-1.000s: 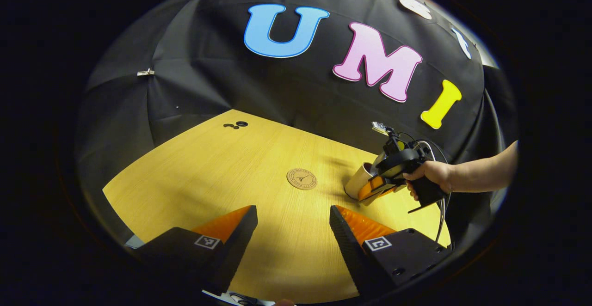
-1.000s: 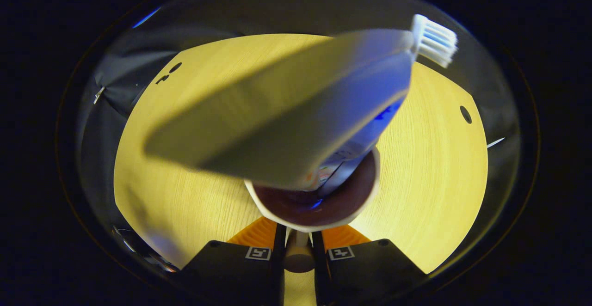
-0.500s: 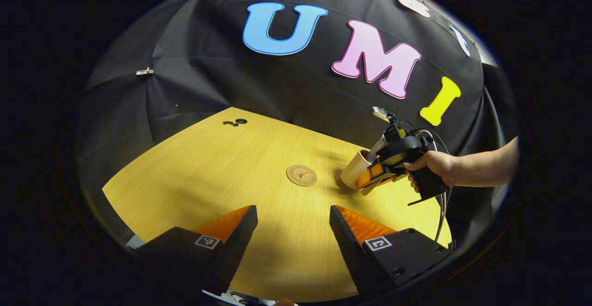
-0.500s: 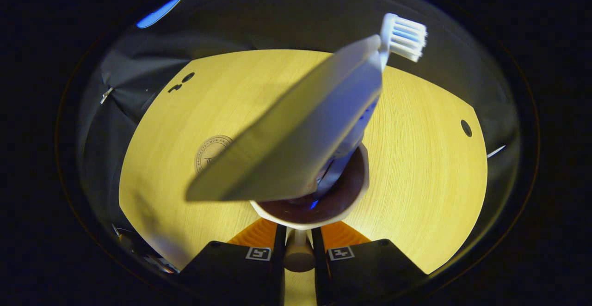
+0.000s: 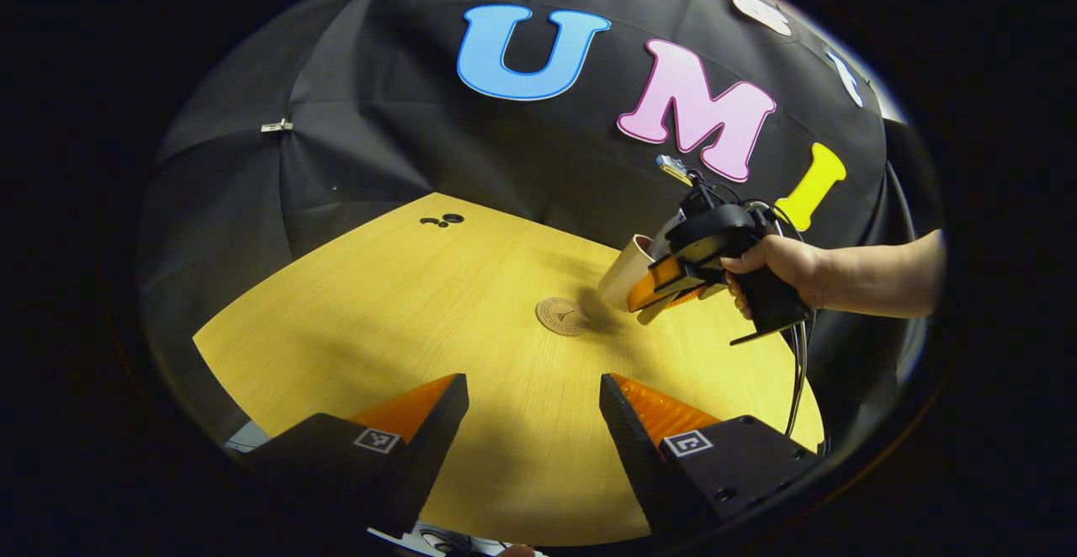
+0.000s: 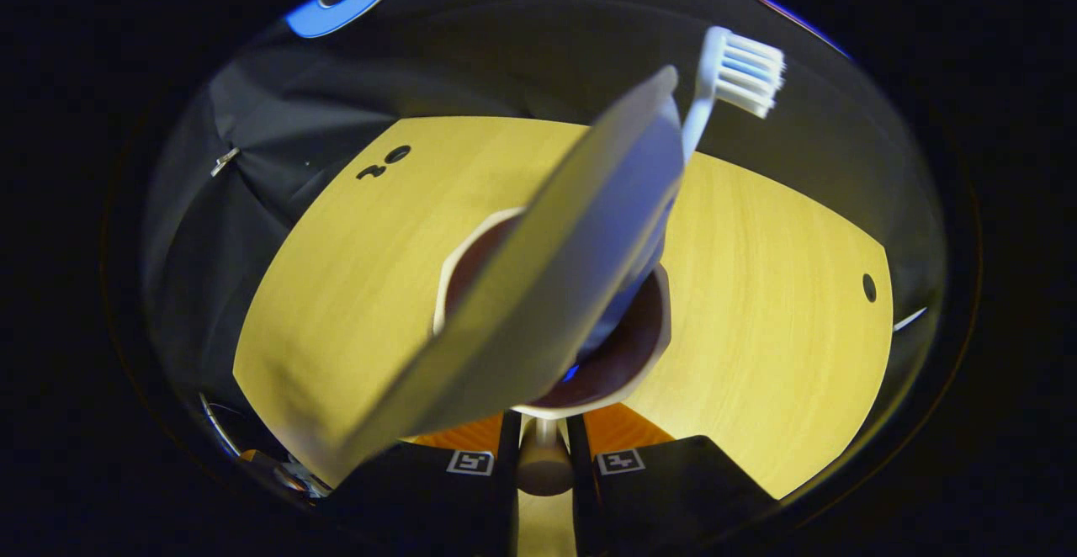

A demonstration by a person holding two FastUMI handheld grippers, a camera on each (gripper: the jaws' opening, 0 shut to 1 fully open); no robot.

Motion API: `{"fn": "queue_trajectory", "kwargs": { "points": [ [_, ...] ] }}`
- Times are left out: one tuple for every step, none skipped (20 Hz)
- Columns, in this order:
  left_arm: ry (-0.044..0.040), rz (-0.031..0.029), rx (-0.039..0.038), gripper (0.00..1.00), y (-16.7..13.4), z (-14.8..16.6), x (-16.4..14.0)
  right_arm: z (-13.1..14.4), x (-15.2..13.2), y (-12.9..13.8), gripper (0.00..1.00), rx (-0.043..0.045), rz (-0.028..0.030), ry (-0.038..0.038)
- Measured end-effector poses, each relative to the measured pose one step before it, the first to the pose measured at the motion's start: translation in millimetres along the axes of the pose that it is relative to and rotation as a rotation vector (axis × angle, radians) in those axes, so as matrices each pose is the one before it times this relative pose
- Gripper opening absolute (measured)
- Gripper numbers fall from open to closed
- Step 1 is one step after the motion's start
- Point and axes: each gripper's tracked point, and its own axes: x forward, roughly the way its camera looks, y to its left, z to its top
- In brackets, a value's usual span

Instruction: Put the toothbrush and toothpaste on the desktop into the cup, then pick up the cup and place it on the coaster on the desktop.

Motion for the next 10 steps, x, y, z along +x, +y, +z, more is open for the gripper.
{"fn": "queue_trajectory", "kwargs": {
  "points": [
    [-0.00200,0.00244,-0.00497,0.97,2.03,0.29,-2.00,0.61,0.99,6.42,0.29,-0.01294,0.00476,0.00183],
    [-0.00361,0.00532,-0.00532,0.97,2.51,0.20,-2.46,1.49,3.46,7.89,0.29,-0.01094,0.00367,0.00213],
    [-0.00059,0.00714,-0.00425,0.98,3.60,-0.15,-2.09,-0.16,3.71,6.88,0.29,-0.01214,0.00240,0.00722],
    [0.00141,0.00793,-0.00470,0.98,4.00,-1.69,-1.01,-0.33,4.39,6.53,0.29,-0.01293,0.00409,0.00505],
    [0.00320,0.00708,-0.00314,0.98,4.02,-1.19,-2.68,-0.02,5.88,5.91,0.29,-0.01393,0.00139,0.00661],
    [0.00441,0.00896,-0.00127,0.98,3.79,-3.62,-3.10,-0.30,6.07,5.56,0.29,-0.01127,0.00186,0.00885],
    [0.00410,0.00955,-0.00115,0.97,4.84,-2.08,-3.26,-0.48,5.31,6.83,0.29,-0.00641,0.00450,0.00711],
    [0.00363,0.00767,-0.00113,0.97,4.92,-2.18,-1.38,-0.18,5.53,5.21,0.29,-0.00257,0.00607,0.00873],
    [0.00552,0.00945,-0.00062,0.97,3.77,-1.74,-1.82,-1.09,4.67,2.47,0.29,-0.00202,0.00166,0.00996],
    [0.00592,0.01037,-0.00062,0.98,1.84,-0.70,0.48,-3.40,2.47,2.02,0.29,-0.00601,-0.00197,0.01004]
  ]
}}
